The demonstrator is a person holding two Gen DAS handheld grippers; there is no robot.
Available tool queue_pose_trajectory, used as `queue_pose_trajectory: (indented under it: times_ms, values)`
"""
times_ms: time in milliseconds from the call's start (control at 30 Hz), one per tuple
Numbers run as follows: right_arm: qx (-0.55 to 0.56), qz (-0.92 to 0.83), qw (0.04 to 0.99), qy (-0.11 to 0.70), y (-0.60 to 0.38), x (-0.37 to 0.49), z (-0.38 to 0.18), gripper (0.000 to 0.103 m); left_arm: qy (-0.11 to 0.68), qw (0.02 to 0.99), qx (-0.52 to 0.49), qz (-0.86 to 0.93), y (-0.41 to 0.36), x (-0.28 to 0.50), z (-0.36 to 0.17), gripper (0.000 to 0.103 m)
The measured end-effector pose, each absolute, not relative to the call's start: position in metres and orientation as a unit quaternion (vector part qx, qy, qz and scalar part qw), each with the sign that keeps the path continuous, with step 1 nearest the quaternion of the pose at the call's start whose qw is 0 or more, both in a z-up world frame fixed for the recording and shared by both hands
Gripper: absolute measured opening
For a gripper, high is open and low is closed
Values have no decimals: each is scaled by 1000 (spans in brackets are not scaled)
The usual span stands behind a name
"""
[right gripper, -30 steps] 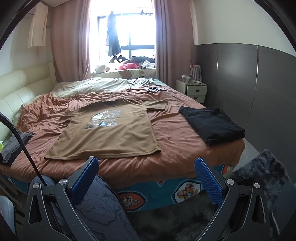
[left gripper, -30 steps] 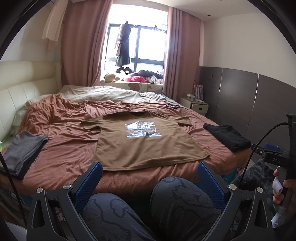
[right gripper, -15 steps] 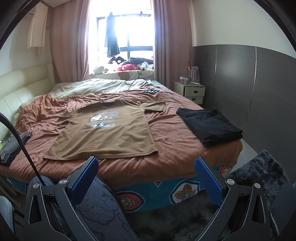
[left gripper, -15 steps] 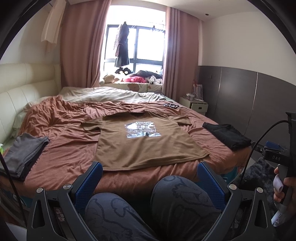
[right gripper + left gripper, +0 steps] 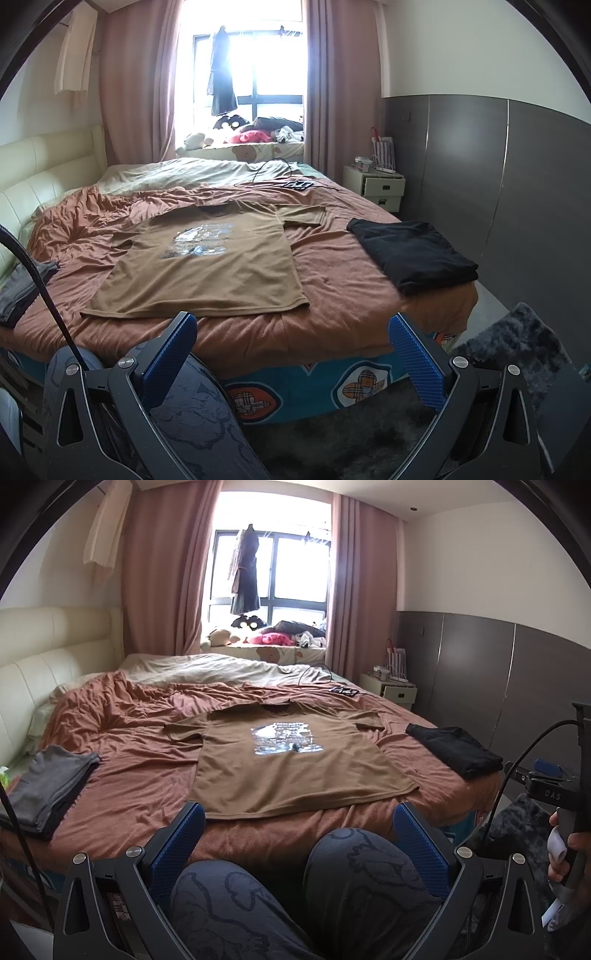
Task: Fold small clothes
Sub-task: 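Carry both tools toward the brown T-shirt lying on the bed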
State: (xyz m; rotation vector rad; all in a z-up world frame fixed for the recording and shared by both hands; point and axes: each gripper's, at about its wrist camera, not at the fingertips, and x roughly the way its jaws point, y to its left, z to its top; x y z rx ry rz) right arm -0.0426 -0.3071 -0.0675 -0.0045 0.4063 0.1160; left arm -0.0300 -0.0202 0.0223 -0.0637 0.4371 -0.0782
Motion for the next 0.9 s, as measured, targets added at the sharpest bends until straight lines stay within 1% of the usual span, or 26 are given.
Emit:
queue_pose_trajectory:
  times_ms: [900]
  values:
    - [13, 70, 979, 192, -327, -55, -68, 103, 204, 978, -38, -21, -21, -46, 30, 103]
